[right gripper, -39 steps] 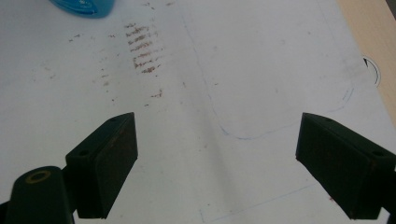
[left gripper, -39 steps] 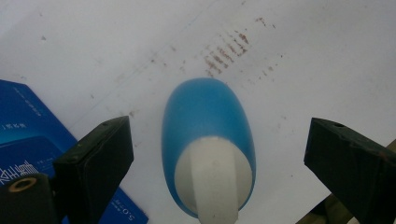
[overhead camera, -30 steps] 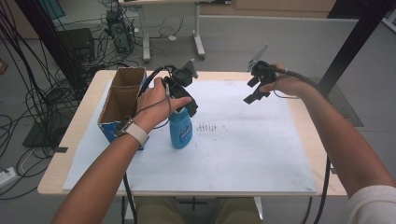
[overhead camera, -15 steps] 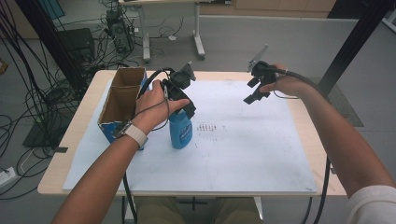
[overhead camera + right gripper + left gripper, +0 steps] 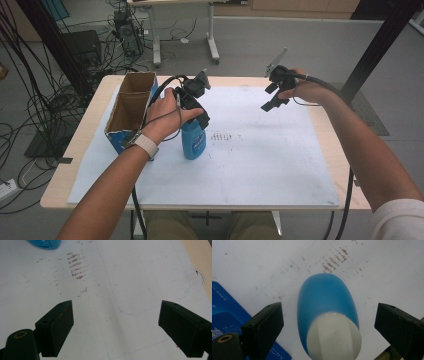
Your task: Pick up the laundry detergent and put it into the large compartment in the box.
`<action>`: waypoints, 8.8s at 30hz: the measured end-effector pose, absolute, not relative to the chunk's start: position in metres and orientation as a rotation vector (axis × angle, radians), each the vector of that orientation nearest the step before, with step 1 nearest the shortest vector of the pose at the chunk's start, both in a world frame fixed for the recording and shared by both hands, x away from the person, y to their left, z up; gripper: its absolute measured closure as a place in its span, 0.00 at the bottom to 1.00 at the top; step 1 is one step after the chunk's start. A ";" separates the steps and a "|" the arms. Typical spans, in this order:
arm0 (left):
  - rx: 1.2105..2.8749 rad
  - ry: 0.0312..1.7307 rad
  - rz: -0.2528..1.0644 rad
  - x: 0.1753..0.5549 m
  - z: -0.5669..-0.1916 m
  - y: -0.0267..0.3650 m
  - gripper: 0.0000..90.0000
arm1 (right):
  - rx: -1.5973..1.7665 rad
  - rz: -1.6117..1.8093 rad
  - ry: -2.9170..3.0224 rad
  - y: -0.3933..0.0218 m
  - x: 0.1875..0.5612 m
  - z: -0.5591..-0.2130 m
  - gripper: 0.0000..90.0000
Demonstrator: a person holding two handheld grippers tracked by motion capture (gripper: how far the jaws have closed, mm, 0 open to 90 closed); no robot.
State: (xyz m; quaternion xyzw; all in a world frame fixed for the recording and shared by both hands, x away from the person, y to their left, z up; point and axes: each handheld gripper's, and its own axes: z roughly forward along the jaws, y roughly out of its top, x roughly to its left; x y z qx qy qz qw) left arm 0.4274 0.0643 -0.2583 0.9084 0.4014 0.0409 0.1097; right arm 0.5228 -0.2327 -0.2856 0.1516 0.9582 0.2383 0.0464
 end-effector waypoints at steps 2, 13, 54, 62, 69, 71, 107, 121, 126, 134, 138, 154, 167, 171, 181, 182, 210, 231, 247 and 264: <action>2.674 1.191 0.124 0.427 -0.259 0.064 0.10 | 0.463 0.728 2.924 -0.233 0.523 -0.286 0.14; 2.689 1.205 0.111 0.429 -0.260 0.063 0.10 | 0.461 0.730 2.926 -0.232 0.523 -0.286 0.14; 2.711 1.234 0.123 0.435 -0.264 0.057 0.11 | 0.470 0.731 2.926 -0.233 0.523 -0.288 0.14; 2.708 1.234 0.124 0.434 -0.264 0.057 0.11 | 0.463 0.731 2.928 -0.233 0.523 -0.288 0.14; 2.713 1.233 0.129 0.434 -0.265 0.058 0.11 | 0.468 0.731 2.929 -0.232 0.524 -0.289 0.14; 2.714 1.235 0.131 0.434 -0.264 0.058 0.11 | 0.463 0.729 2.930 -0.232 0.524 -0.289 0.14; 2.714 1.235 0.133 0.433 -0.264 0.058 0.11 | 0.468 0.733 2.927 -0.232 0.523 -0.288 0.14; 2.716 1.235 0.137 0.432 -0.264 0.058 0.11 | 0.467 0.739 2.928 -0.232 0.523 -0.288 0.14; 2.716 1.231 0.136 0.432 -0.263 0.057 0.11 | 0.468 0.739 2.927 -0.232 0.523 -0.289 0.14; 2.715 1.234 0.133 0.433 -0.263 0.057 0.11 | 0.469 0.740 2.925 -0.233 0.523 -0.287 0.14; 2.713 1.234 0.136 0.432 -0.264 0.058 0.11 | 0.468 0.741 2.926 -0.233 0.523 -0.288 0.14; 2.713 1.235 0.136 0.432 -0.263 0.058 0.11 | 0.468 0.739 2.924 -0.233 0.522 -0.287 0.14; 2.711 1.233 0.137 0.433 -0.264 0.059 0.11 | 0.471 0.741 2.926 -0.233 0.523 -0.288 0.14; 2.711 1.233 0.136 0.433 -0.263 0.059 0.11 | 0.470 0.741 2.925 -0.233 0.522 -0.288 0.14; 2.710 1.232 0.138 0.432 -0.263 0.060 0.11 | 0.470 0.738 2.926 -0.232 0.522 -0.288 0.14; 2.709 1.232 0.138 0.432 -0.263 0.060 0.11 | 0.469 0.739 2.926 -0.232 0.523 -0.288 0.14; 2.704 1.233 0.137 0.432 -0.262 0.061 0.11 | 0.469 0.737 2.926 -0.232 0.522 -0.288 0.14; 2.704 1.228 0.134 0.433 -0.263 0.061 0.11 | 0.476 0.740 2.925 -0.233 0.522 -0.288 0.14; 2.715 1.239 0.117 0.435 -0.277 0.060 0.11 | 0.486 0.743 2.928 -0.236 0.522 -0.292 0.14; 2.732 1.238 0.113 0.437 -0.284 0.057 0.14 | 0.493 0.746 2.932 -0.237 0.522 -0.296 0.14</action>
